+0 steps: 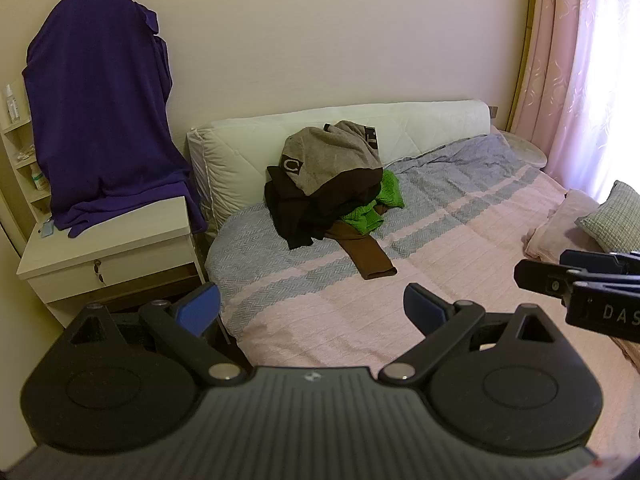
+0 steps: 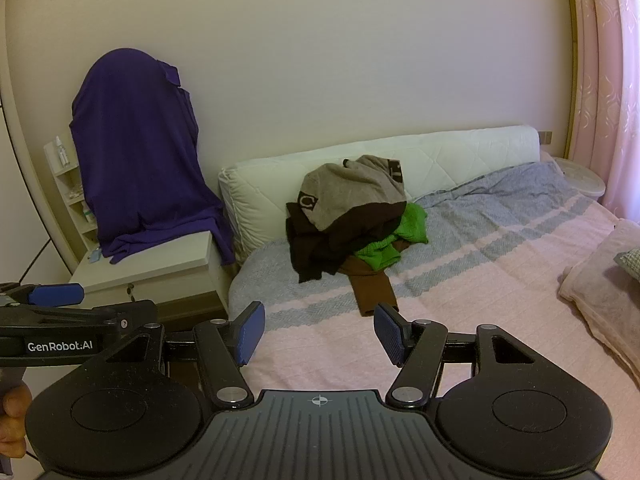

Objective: Fold large clothes

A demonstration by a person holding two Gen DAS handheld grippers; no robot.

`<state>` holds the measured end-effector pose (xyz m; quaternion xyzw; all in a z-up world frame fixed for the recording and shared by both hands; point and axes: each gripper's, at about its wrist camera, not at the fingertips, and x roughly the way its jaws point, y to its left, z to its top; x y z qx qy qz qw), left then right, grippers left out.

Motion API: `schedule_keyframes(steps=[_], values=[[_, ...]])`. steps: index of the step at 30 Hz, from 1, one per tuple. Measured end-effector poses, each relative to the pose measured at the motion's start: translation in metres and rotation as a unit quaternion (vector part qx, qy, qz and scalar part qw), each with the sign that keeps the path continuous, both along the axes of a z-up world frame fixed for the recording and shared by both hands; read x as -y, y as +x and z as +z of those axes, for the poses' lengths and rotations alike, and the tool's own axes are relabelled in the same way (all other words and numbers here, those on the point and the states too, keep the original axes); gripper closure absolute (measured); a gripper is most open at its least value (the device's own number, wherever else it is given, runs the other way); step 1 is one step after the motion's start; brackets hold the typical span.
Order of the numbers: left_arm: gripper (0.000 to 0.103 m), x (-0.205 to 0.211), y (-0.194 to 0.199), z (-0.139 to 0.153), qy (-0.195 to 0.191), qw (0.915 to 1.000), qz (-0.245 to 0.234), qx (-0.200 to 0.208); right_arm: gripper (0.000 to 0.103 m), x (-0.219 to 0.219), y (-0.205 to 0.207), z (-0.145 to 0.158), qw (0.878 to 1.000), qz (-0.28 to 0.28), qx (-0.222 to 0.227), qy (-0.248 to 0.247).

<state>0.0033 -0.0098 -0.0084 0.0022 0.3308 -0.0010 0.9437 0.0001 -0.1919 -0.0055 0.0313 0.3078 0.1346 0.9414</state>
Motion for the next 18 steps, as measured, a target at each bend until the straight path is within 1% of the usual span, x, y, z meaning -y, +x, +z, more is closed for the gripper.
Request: schedule_keyframes(steps=[2,4,18], values=[[0.006,0.0081,0.0000,0.0009,0.000,1.0000,0.000,0.000,0.045,-0.0003,0.0004,0.0000,1.000,0.000,0.000,0.000],[0.006,0.0081,-0.0012,0.0012,0.000,1.0000,0.000,0.000,0.045,0.0002,-0.0019,-0.0043,1.000,0.001,0.000,0.000],[0.006,0.0111,-0.0056,-0.0029,-0.001,1.0000,0.002,-0.004,0.045,0.0056,-0.0001,-0.0061,1.000,0.011,-0.006,-0.002]])
